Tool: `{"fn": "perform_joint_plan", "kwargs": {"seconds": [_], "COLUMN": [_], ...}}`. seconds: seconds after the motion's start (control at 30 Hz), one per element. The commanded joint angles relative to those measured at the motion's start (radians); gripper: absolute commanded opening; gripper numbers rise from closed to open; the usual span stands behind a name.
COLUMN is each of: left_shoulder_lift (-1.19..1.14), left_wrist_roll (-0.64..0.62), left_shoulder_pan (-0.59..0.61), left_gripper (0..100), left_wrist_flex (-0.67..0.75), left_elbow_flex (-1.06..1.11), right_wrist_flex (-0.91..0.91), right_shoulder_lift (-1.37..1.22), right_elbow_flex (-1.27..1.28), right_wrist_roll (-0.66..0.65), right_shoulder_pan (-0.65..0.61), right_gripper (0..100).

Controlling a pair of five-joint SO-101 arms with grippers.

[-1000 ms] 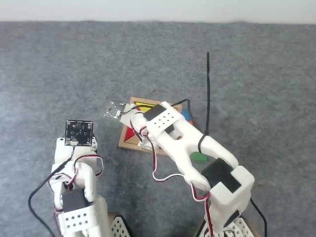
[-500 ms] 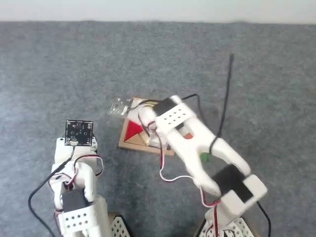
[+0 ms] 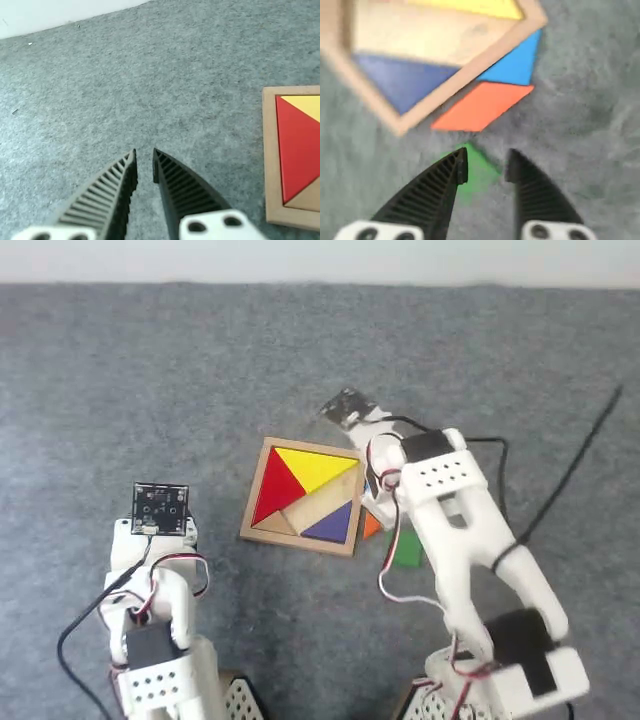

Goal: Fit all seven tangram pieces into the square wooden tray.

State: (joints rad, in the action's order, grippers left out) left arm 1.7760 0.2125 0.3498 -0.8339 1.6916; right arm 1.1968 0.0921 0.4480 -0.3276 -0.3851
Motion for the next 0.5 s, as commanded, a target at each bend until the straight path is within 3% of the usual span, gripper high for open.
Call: {"fn": "perform_joint_plan", "kwargs": {"seconds": [0.0,0.17,0.37,0.47], "left_shoulder_lift": [0.012,0.012,0.012,0.012], "left_wrist_roll": [0.011,0.054,0.104,0.107], "left_shoulder_pan": [0.006,0.003,0.005,0.002], "left_gripper": [5,6,6,6], "left_wrist_flex": [0.011,-0.035,-0.083,-0.083], "left_elbow_flex": [-0.03,-0.035,-0.042,-0.039], "right_wrist_flex": [-0.008,0.058,0.145,0.124], "right_shoulder_lift": [-0.016,-0.016,0.018,0.048], "right_elbow_flex": [-0.017,-0.021,0.028,0.081], "right_wrist_roll": [0.091,0.008,-0.101,-0.051], "right_shoulder_pan": [0.015,0.016,0.058,0.05], "right_gripper": [18.1,12.9,15.5,18.4]}}
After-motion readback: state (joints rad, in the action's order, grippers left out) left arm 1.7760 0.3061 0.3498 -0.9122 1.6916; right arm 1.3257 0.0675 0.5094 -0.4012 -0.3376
